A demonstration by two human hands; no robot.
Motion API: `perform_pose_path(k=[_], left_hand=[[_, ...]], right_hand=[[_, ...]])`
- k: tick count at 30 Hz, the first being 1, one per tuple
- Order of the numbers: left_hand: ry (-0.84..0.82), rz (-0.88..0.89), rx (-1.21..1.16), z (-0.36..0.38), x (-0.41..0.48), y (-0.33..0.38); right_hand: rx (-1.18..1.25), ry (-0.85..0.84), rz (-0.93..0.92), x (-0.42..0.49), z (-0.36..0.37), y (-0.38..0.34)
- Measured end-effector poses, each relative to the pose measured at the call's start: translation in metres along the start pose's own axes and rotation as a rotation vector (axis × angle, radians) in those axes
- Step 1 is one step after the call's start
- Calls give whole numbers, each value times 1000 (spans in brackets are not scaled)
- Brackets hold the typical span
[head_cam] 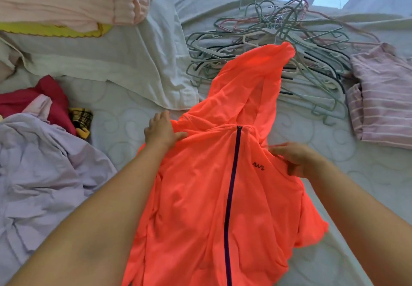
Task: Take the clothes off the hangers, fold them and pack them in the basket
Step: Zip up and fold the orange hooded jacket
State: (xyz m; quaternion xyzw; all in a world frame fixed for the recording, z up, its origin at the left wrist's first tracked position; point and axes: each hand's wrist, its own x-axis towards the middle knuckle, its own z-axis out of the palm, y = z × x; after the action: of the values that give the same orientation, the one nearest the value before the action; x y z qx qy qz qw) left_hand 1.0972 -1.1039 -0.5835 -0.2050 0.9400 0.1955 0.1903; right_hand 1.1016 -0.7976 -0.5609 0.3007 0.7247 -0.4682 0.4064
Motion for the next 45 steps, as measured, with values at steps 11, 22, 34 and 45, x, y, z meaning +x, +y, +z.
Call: perform_pose_path(k=[11,22,34,45], left_hand=[[-77,99,-1051,-111,-73,-27],[252,471,-606,-292,-190,30],[193,574,-286,-405,-291,58],[330,583,-850,-435,-333,73]], right_hand=[[390,-149,-383,-101,-42,3],[-25,-188,-548,-291,-130,-50],[-153,-250,-777,-495,-181,-104],[-498,369,-902,-545,-213,-108]])
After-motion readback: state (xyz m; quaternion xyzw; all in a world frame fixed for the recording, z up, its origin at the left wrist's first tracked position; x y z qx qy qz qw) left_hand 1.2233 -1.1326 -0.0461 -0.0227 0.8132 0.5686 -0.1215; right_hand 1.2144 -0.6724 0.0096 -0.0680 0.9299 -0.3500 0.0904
